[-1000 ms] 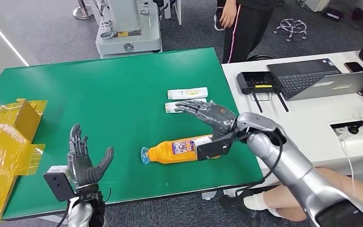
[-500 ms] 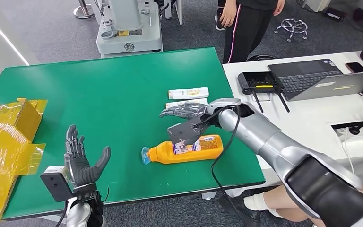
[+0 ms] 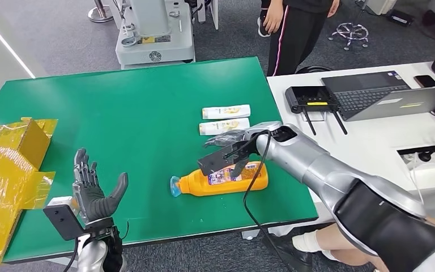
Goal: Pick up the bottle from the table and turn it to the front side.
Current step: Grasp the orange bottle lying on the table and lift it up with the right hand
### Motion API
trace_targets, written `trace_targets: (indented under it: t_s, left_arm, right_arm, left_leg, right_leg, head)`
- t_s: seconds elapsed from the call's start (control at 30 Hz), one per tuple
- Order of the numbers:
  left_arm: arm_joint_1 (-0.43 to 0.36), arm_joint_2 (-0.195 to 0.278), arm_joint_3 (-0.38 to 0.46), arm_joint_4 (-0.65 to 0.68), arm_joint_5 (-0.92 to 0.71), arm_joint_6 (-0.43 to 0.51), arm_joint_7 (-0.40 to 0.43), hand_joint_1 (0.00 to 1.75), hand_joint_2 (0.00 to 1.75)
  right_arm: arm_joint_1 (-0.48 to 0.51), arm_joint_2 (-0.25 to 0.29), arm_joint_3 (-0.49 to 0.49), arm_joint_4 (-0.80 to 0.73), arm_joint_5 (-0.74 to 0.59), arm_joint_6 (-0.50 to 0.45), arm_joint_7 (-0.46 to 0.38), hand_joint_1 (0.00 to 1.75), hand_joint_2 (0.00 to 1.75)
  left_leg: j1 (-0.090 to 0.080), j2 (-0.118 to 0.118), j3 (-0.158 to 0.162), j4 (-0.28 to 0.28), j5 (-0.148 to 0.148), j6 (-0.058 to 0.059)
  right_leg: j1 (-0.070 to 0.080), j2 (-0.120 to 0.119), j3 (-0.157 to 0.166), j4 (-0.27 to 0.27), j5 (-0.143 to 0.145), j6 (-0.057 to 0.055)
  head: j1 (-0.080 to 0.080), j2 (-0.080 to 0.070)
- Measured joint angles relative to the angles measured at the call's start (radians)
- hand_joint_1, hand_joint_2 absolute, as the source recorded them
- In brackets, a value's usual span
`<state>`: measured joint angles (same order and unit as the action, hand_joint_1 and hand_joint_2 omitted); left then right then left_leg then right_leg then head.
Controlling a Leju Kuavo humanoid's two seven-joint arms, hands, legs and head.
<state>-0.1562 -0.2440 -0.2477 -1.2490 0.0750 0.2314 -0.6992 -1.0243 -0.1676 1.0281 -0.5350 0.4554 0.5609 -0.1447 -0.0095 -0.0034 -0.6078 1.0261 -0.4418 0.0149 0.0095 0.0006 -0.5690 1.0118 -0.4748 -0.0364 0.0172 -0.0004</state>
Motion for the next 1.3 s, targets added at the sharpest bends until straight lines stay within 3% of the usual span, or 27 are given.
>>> trace_targets:
  t_s: [0.57, 0.77, 1.3]
  left_arm:
    - [0.019, 0.004, 0.022, -0.060, -0.012, -0.018, 0.000, 0.00, 1.75]
    - [0.034, 0.003, 0.026, -0.124, -0.041, -0.030, 0.000, 0.00, 1.75]
    - [0.032, 0.003, 0.026, -0.127, -0.039, -0.017, 0.000, 0.00, 1.75]
  right_arm:
    - [-0.026, -0.039, 0.119, 0.005, -0.102, 0.033, 0.001, 0.00, 1.75]
    - [-0.010, -0.031, 0.162, 0.012, -0.121, 0.022, -0.007, 0.00, 1.75]
    - [-0.002, 0.008, 0.239, 0.067, -0.121, 0.031, 0.004, 0.00, 1.75]
  left_leg:
    - [0.000, 0.000, 0.000, 0.000, 0.000, 0.000]
    - [0.000, 0.000, 0.000, 0.000, 0.000, 0.000]
    - [0.000, 0.000, 0.000, 0.000, 0.000, 0.000]
  right_leg:
    - [0.000, 0.000, 0.000, 0.000, 0.000, 0.000]
    - [0.000, 0.000, 0.000, 0.000, 0.000, 0.000]
    - [0.000, 0.000, 0.000, 0.000, 0.000, 0.000]
  head:
    - [0.000, 0.000]
    - [0.000, 0.000]
    - [0.000, 0.000]
